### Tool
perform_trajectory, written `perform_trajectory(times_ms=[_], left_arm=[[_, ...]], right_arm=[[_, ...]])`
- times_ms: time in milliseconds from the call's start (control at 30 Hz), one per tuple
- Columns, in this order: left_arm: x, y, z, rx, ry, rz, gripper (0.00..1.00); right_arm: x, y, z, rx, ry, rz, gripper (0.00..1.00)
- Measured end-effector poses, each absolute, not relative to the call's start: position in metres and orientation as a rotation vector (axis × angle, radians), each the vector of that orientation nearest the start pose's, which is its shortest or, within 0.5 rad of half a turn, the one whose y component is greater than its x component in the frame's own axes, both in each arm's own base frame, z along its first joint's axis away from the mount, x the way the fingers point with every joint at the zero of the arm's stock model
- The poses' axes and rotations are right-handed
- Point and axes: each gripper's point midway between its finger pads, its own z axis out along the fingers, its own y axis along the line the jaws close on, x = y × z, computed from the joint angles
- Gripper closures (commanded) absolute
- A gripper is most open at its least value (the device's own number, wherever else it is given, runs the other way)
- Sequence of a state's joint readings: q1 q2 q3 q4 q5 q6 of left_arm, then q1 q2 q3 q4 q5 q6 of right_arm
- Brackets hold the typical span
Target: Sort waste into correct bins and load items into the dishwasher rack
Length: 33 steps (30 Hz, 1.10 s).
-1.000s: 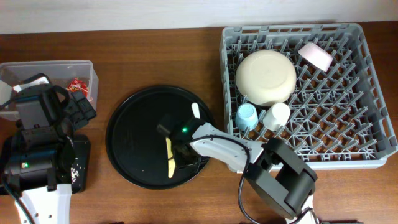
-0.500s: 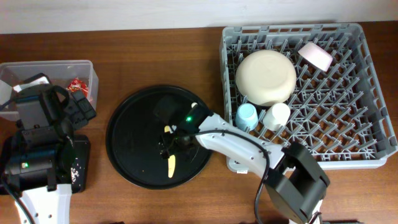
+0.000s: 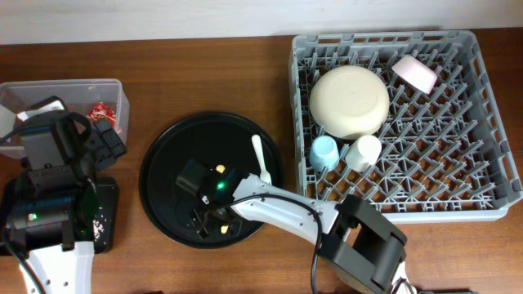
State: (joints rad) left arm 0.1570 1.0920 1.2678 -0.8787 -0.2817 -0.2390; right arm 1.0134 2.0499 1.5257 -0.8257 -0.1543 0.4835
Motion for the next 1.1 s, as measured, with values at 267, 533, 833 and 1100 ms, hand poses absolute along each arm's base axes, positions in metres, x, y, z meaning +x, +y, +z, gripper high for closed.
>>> perform_trajectory(times_ms=[267, 533, 833, 1100], left_arm=[[0.300, 0.096, 0.295, -0.588, 2.177, 0.276, 0.01], [0.300, 0.096, 0.295, -0.588, 2.177, 0.276, 0.01], [0.300, 0.096, 0.295, -0.588, 2.177, 0.276, 0.01], [0.300, 0.096, 0.295, -0.588, 2.177, 0.276, 0.01]], right_arm=[[0.207, 0.378, 0.026, -0.798, 2.976, 0.358, 0.25], [0.215, 0.365, 0.015, -0.670, 2.987, 0.237, 0.25], [0.220, 0.340, 0.010, -0.583, 2.996, 0.047, 0.24], [0.229, 0.321, 0.009, -0.523, 3.029, -0.016, 0.25]])
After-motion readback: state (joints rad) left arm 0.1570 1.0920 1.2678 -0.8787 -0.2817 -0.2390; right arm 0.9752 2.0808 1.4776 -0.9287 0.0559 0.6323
